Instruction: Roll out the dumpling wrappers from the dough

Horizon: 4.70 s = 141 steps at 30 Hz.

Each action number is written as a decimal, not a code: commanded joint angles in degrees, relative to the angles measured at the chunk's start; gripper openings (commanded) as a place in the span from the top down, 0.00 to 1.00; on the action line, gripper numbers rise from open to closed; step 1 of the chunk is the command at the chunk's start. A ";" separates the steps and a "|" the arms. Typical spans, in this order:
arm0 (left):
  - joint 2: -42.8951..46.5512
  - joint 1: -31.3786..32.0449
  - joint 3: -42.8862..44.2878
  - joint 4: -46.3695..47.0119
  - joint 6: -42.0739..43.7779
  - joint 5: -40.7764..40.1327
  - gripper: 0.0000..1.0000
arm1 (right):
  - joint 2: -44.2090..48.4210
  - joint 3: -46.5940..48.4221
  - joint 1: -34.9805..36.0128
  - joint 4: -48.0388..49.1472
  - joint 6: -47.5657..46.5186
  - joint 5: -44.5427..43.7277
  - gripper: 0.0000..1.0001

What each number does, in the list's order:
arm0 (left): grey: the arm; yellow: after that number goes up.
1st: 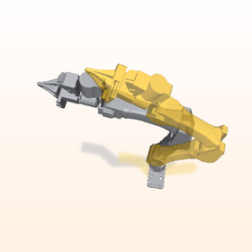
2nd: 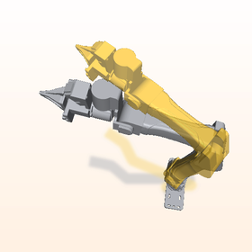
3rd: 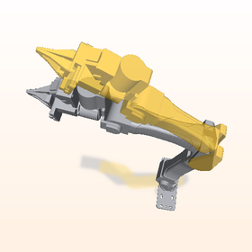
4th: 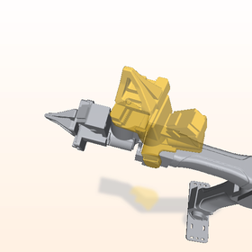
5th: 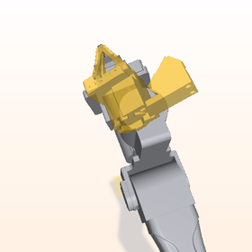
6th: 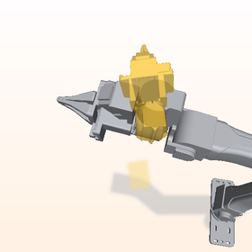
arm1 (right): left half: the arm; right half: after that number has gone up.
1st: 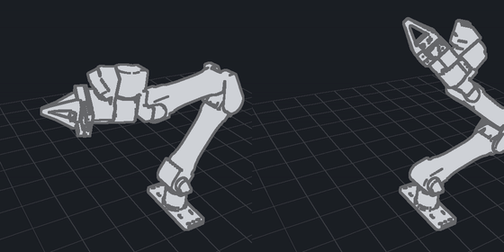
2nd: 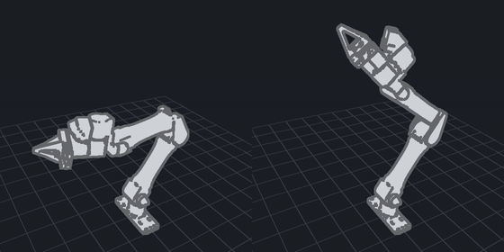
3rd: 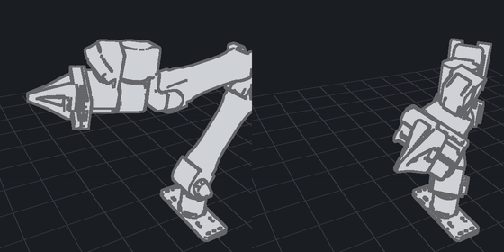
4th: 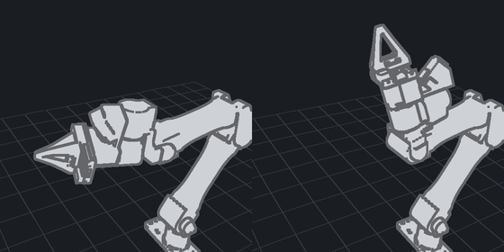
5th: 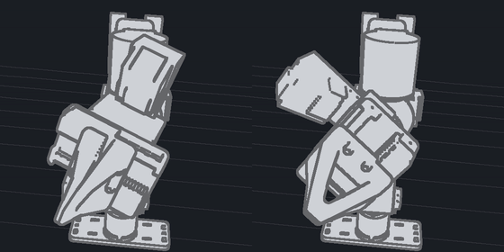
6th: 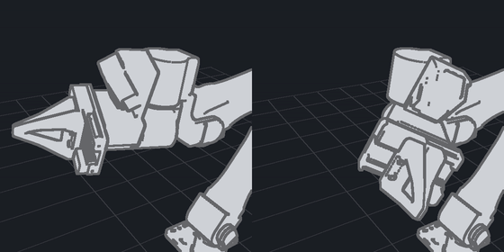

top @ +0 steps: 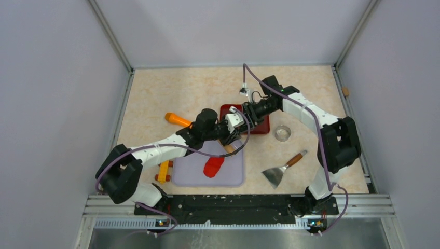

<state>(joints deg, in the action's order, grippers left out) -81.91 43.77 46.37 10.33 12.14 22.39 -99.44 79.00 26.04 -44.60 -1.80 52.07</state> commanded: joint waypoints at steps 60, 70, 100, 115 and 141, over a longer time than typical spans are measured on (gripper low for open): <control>7.85 -7.94 -19.04 -7.76 -27.61 -5.82 1.00 | -19.33 -2.02 14.96 11.76 4.31 -4.19 1.00; 11.37 -10.85 -14.95 -16.16 -28.33 -2.65 1.00 | -20.23 0.19 17.61 14.26 5.41 -2.29 1.00; 21.59 -9.88 3.98 -37.10 20.58 11.09 0.16 | 6.74 1.84 -3.49 -5.26 -8.91 -4.16 1.00; 4.00 -18.17 14.05 -35.43 8.12 16.42 0.26 | 29.98 -2.57 -8.98 -17.72 -33.04 -14.39 1.00; 1.61 -40.74 7.93 -48.74 -19.07 -0.97 0.28 | 13.41 -4.14 35.56 -0.25 -83.06 -36.00 1.00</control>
<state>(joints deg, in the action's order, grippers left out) -79.92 4.14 55.35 -36.12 -7.46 26.11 -84.16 74.54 59.40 -49.91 -79.83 15.86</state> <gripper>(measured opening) 0.727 0.338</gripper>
